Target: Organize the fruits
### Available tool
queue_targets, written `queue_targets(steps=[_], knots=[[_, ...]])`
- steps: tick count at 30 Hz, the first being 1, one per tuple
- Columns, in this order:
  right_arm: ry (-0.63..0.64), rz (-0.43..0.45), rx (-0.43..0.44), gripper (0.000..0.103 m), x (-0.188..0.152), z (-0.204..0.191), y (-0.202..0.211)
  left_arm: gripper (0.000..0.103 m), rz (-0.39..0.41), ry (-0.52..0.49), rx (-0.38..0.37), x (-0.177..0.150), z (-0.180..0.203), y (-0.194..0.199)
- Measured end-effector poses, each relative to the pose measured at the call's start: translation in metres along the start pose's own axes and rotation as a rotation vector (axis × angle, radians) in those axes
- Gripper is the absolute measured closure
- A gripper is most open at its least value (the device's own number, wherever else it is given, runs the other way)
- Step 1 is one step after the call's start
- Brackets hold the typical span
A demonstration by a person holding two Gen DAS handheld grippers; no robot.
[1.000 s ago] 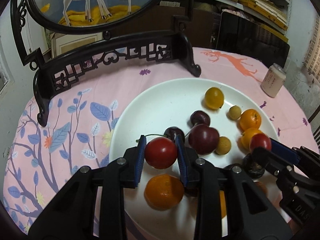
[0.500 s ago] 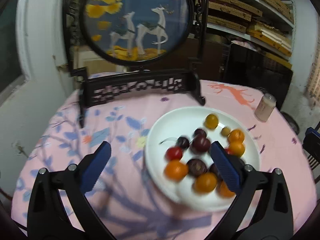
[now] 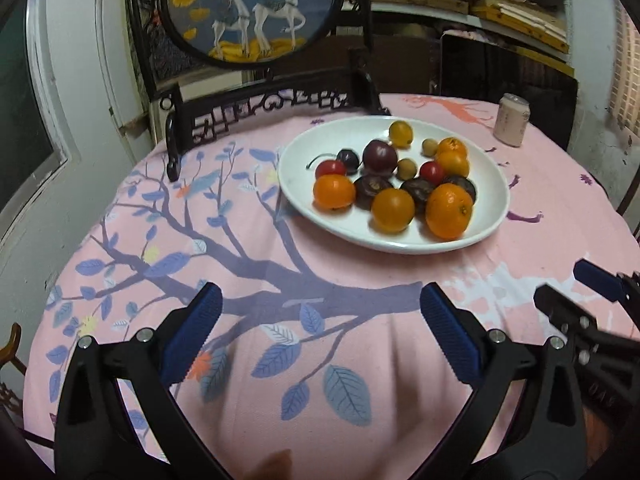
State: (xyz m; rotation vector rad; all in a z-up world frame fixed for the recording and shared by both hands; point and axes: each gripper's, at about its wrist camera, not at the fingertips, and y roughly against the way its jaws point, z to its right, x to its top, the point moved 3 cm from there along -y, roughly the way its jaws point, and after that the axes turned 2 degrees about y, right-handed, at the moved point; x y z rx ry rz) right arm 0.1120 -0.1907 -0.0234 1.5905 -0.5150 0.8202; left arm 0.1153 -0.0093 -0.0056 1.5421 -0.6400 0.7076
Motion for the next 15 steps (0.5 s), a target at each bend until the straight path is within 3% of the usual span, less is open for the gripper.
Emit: queue_targets(steps=[15], knots=[[-0.019,0.034,0.024,0.042,0.002,-0.002,0.011,0.002,0.025,0.010,-0.091,0.007,0.002,0.016]])
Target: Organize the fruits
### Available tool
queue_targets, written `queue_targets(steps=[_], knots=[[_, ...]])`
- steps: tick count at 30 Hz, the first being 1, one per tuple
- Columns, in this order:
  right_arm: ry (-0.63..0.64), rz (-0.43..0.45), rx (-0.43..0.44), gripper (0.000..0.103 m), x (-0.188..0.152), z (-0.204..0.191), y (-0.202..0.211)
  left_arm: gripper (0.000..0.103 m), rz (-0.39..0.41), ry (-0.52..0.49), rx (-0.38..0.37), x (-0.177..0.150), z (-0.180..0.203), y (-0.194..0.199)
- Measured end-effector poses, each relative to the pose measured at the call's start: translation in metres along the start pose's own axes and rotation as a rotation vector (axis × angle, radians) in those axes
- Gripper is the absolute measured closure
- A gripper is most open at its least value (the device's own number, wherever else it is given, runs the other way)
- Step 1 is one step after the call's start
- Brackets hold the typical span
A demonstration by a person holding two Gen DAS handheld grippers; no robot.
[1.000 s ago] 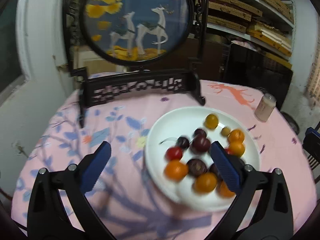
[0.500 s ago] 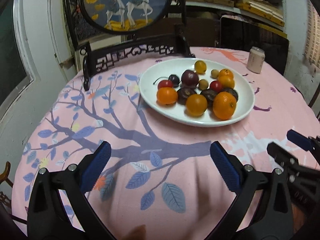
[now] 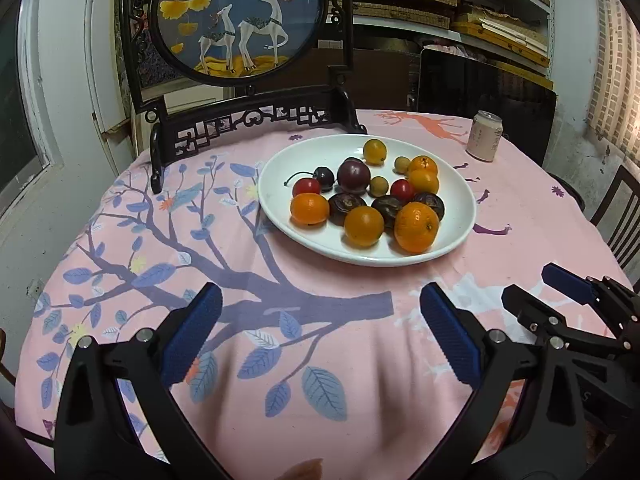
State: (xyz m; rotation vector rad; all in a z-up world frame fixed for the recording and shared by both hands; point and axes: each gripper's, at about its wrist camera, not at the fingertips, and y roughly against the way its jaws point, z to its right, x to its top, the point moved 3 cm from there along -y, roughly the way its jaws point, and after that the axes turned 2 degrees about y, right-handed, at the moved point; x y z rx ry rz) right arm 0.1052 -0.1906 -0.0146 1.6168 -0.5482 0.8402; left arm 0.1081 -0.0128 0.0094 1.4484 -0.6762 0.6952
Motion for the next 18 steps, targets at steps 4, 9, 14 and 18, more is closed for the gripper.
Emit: queue_targets(steps=[4,9,14,18], knots=[[0.000,0.004,0.002,0.042,0.000,-0.001,0.001,0.002,0.009,-0.013,0.006,-0.001,0.003,0.002],[-0.001,0.001,0.006,0.042,-0.001,-0.001,0.000,0.002,0.030,-0.023,-0.012,-0.002,0.005,0.006],[-0.001,-0.001,0.007,0.042,-0.001,-0.002,0.000,0.002,0.066,-0.018,0.009,0.000,0.003,0.011],[0.000,-0.002,0.007,0.042,-0.001,-0.001,0.000,0.002,0.054,-0.004,0.027,0.001,-0.001,0.008]])
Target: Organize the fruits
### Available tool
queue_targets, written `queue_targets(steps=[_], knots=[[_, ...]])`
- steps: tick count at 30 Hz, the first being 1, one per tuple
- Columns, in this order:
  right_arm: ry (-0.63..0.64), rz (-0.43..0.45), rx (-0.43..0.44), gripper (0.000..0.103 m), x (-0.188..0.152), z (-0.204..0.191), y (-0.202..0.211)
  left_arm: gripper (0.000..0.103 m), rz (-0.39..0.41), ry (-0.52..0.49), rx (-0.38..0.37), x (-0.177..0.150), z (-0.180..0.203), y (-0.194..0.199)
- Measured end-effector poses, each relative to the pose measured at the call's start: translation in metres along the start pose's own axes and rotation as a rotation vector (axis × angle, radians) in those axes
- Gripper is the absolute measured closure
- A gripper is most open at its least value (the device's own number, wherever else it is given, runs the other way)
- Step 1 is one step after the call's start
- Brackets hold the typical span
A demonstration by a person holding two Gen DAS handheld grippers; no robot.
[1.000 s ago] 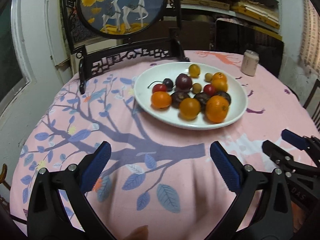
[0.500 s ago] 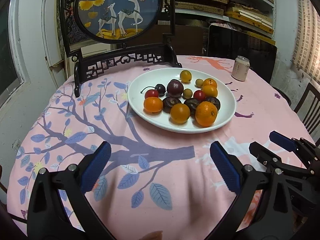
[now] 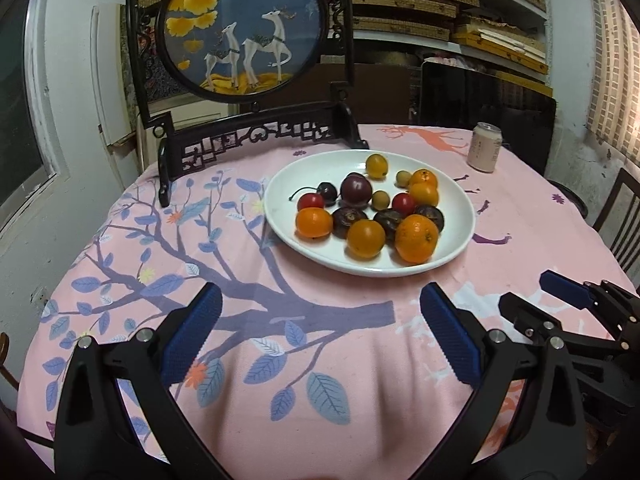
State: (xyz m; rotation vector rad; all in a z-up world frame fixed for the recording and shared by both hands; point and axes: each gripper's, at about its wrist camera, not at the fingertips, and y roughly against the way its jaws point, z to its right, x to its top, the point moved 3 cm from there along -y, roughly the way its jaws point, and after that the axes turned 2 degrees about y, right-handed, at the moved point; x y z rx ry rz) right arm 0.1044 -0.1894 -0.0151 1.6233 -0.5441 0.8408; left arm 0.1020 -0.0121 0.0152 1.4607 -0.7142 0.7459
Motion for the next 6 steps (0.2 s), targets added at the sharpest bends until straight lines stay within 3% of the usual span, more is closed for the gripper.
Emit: queue_targets(steps=[6], knots=[[-0.001,-0.002,0.001,0.042,-0.0009,-0.0001,-0.0007,0.002,-0.021,0.014,-0.002,-0.0013,-0.0031,-0.0041]])
